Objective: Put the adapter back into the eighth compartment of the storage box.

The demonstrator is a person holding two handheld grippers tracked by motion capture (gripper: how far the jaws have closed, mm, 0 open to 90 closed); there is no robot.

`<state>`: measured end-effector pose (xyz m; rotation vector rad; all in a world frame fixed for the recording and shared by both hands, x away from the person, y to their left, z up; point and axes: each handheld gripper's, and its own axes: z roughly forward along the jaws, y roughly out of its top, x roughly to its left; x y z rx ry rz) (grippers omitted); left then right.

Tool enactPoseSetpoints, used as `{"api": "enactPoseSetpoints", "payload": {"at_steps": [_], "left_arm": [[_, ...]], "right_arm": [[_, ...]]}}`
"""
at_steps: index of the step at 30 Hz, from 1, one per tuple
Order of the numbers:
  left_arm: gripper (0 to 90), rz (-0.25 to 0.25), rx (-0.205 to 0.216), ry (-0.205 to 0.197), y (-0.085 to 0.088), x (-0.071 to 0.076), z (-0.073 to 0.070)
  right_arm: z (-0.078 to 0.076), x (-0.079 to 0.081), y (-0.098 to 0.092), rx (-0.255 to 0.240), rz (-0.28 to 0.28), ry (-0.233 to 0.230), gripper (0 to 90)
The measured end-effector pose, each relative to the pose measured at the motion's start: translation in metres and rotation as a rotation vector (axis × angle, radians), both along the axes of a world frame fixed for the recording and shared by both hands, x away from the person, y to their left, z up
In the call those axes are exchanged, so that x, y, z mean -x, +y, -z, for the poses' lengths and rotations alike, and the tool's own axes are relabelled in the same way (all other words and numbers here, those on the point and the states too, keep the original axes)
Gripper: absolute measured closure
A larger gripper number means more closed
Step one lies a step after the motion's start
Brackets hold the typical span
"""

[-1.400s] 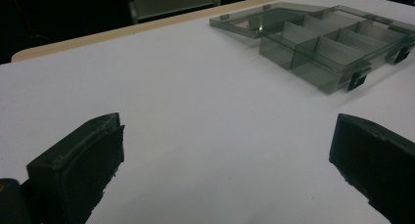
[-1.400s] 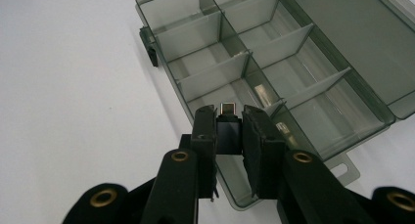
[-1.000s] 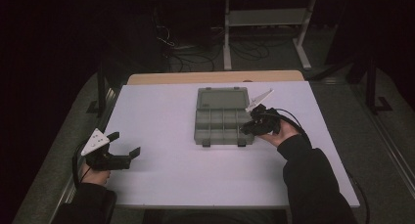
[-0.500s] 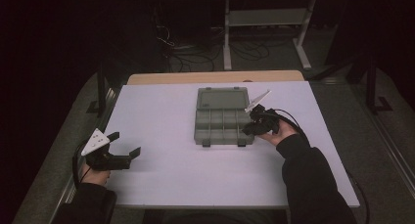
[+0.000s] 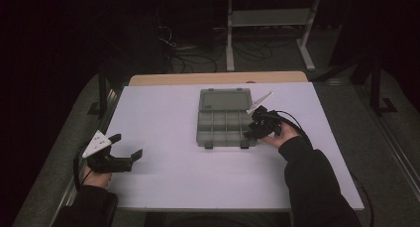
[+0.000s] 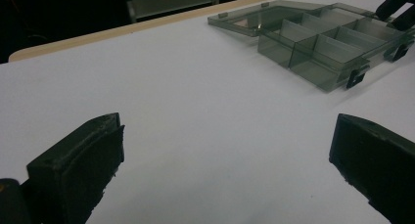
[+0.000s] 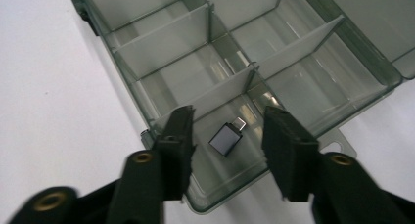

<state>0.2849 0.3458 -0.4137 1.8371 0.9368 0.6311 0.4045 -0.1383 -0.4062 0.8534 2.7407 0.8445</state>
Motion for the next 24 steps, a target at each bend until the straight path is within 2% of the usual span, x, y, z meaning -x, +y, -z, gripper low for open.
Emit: {"api": "enactPoseSetpoints", "payload": {"at_steps": [3, 6, 12, 14, 17, 24], "left_arm": [[0.0, 0.000, 0.000, 0.000, 0.000, 0.000, 0.000], [0.0, 0.000, 0.000, 0.000, 0.000, 0.000, 0.000], [0.0, 0.000, -0.002, 0.000, 0.000, 0.000, 0.000], [0.0, 0.002, -0.002, 0.000, 0.000, 0.000, 0.000], [0.0, 0.000, -0.002, 0.000, 0.000, 0.000, 0.000], [0.0, 0.001, -0.003, 0.000, 0.000, 0.000, 0.000]], "right_arm": [[-0.002, 0.001, 0.000, -0.003, 0.013, -0.022, 39.8], [-0.005, 0.002, -0.001, -0.006, 0.020, -0.034, 26.4], [-0.008, 0.004, -0.005, -0.010, 0.051, -0.058, 13.3], [-0.009, 0.005, -0.008, -0.016, 0.056, -0.061, 11.4], [-0.012, 0.007, -0.011, -0.029, 0.069, -0.061, 1.9], [-0.019, 0.013, -0.022, -0.058, 0.094, -0.070, 0.0]]}}
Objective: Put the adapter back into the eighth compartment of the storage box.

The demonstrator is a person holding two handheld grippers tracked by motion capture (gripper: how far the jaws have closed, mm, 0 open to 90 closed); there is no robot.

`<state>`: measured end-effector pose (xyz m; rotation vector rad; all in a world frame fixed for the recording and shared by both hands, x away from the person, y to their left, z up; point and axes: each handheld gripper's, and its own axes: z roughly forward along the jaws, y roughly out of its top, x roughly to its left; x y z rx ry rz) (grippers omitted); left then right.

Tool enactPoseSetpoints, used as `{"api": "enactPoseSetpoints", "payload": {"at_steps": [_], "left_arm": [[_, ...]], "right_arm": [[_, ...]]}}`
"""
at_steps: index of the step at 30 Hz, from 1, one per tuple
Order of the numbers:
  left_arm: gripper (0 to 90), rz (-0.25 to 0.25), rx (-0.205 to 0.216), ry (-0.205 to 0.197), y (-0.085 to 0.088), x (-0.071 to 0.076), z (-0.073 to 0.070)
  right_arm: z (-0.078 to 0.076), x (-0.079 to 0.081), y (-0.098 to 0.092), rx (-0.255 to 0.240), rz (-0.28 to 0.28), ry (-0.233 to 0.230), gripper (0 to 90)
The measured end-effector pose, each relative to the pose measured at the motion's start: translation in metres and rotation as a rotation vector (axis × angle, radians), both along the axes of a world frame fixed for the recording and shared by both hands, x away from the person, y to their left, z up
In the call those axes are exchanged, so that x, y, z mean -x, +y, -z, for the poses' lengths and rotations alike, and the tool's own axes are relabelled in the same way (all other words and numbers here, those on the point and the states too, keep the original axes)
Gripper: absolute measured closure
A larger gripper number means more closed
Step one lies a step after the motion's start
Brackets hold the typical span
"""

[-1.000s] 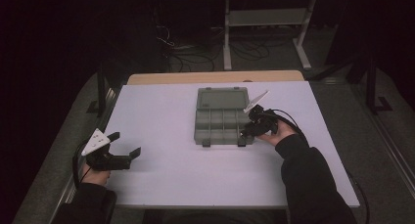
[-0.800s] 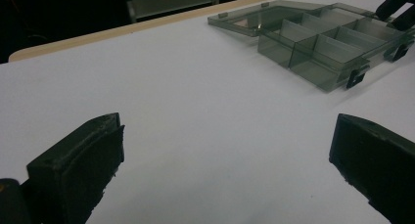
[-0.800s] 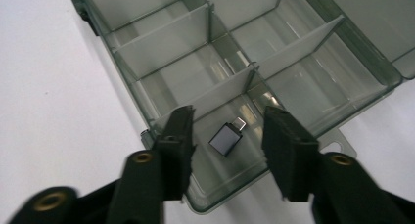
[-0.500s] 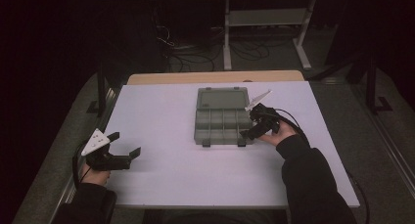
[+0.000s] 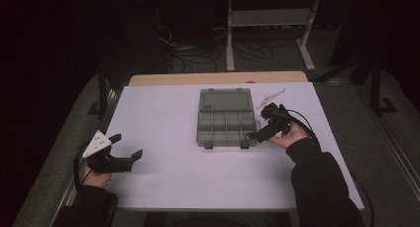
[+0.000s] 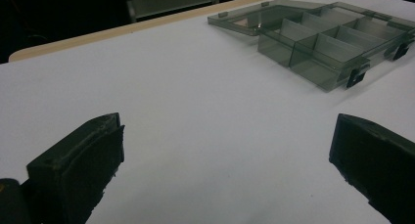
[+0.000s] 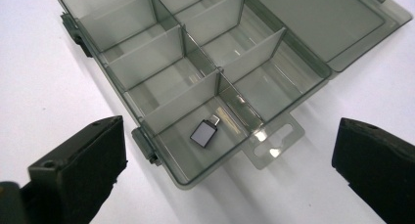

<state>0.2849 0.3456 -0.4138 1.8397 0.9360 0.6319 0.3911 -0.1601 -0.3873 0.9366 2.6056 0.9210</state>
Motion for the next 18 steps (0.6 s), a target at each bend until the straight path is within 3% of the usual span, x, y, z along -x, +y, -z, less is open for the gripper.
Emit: {"api": "enactPoseSetpoints", "payload": {"at_steps": [18], "left_arm": [[0.0, 0.000, 0.000, 0.001, 0.000, 0.000, 0.000]], "right_arm": [[-0.012, 0.020, -0.021, -0.029, 0.010, -0.036, 0.0]]}}
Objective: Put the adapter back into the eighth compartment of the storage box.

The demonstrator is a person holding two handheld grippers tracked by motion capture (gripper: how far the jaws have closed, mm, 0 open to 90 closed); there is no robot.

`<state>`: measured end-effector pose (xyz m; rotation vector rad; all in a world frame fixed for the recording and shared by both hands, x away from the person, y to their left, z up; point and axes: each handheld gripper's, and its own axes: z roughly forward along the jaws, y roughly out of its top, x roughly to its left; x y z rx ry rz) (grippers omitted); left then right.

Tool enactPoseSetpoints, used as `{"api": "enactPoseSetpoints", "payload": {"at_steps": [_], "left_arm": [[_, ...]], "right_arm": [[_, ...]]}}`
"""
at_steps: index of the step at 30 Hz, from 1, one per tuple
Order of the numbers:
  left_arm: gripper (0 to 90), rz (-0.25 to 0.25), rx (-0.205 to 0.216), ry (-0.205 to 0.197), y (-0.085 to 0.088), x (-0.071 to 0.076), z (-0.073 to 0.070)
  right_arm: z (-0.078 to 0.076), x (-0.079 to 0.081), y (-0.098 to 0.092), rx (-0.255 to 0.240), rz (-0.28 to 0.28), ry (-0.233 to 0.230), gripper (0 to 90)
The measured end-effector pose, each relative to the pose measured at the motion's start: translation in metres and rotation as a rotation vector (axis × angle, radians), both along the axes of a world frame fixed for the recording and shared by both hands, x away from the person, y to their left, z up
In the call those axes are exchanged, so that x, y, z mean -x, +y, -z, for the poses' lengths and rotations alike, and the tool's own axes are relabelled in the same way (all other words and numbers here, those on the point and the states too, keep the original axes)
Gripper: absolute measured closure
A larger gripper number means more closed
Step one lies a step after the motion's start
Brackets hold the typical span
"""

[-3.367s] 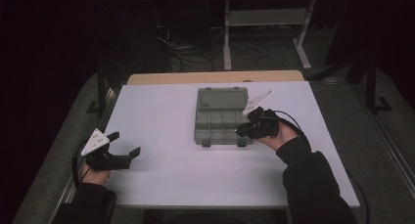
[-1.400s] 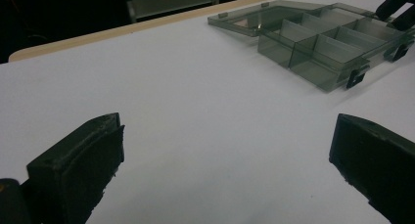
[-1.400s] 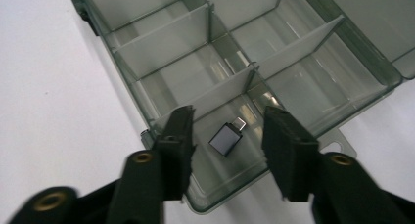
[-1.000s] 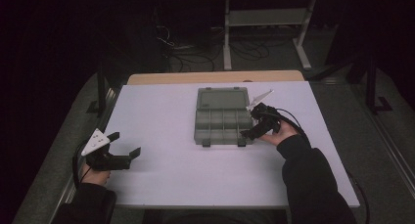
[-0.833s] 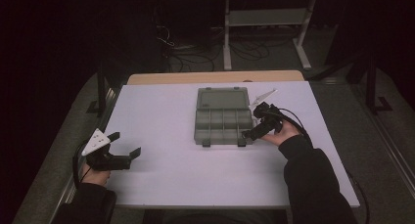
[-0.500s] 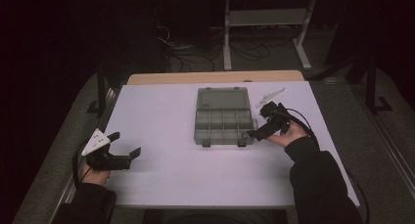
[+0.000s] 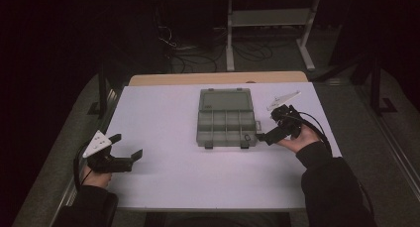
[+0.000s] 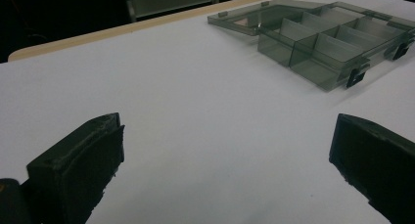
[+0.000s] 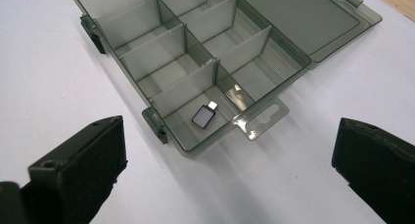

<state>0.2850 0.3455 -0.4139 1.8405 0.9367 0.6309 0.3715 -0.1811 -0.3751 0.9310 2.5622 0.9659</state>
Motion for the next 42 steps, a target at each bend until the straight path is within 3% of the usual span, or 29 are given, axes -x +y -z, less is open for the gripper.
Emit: {"api": "enactPoseSetpoints", "payload": {"at_steps": [20, 36, 42], "left_arm": [[0.0, -0.001, 0.003, 0.002, 0.000, 0.000, 0.000], [0.0, -0.002, 0.004, 0.002, 0.000, 0.000, 0.000], [0.0, -0.003, 0.003, 0.001, 0.000, 0.000, 0.000]], "right_arm": [[0.008, 0.025, -0.022, -0.052, 0.025, -0.011, 0.0], [0.014, 0.041, -0.046, -0.110, 0.085, -0.027, 0.0], [0.020, 0.049, -0.060, -0.154, 0.116, -0.057, 0.0]]}}
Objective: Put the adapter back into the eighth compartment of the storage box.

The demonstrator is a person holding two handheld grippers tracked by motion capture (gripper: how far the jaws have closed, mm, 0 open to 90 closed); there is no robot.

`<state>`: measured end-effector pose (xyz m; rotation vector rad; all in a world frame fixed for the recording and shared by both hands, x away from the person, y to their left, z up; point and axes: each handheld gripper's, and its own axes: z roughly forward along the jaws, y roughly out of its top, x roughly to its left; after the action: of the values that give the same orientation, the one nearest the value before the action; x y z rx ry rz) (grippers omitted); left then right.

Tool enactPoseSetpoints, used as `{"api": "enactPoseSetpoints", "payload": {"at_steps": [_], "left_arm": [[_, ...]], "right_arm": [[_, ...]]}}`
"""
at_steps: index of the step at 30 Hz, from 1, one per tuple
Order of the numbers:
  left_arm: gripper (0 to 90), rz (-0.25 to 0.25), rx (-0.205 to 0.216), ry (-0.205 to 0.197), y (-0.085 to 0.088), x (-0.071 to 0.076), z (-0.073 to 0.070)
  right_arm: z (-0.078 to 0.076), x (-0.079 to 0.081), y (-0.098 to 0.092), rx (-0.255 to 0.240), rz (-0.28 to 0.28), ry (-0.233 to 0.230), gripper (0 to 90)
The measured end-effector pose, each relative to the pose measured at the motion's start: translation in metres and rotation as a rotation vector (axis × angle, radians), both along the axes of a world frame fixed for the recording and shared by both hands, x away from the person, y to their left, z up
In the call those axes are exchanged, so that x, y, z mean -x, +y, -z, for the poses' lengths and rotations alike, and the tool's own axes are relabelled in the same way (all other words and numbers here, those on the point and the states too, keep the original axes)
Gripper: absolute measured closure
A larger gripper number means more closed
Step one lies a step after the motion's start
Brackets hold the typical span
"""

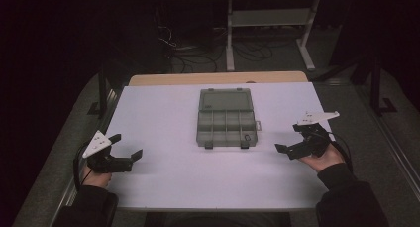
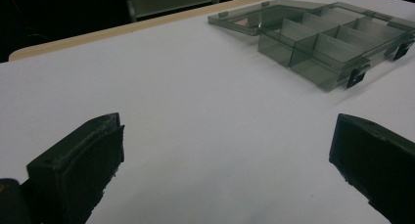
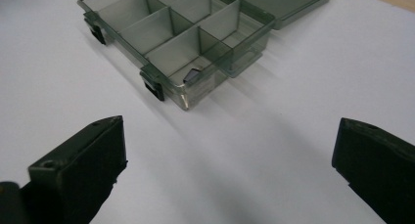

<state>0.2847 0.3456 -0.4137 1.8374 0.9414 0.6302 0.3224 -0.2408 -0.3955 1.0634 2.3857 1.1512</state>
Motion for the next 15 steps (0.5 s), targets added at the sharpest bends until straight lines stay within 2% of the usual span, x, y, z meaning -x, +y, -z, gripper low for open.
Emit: {"api": "enactPoseSetpoints", "payload": {"at_steps": [7, 15], "left_arm": [[0.0, 0.002, -0.001, -0.001, 0.000, 0.000, 0.000], [0.0, 0.004, -0.002, -0.001, 0.000, 0.000, 0.000]], "right_arm": [[0.014, 0.010, -0.016, -0.043, 0.042, 0.001, 0.0], [0.022, 0.017, -0.018, -0.039, 0.057, -0.012, 0.0]]}}
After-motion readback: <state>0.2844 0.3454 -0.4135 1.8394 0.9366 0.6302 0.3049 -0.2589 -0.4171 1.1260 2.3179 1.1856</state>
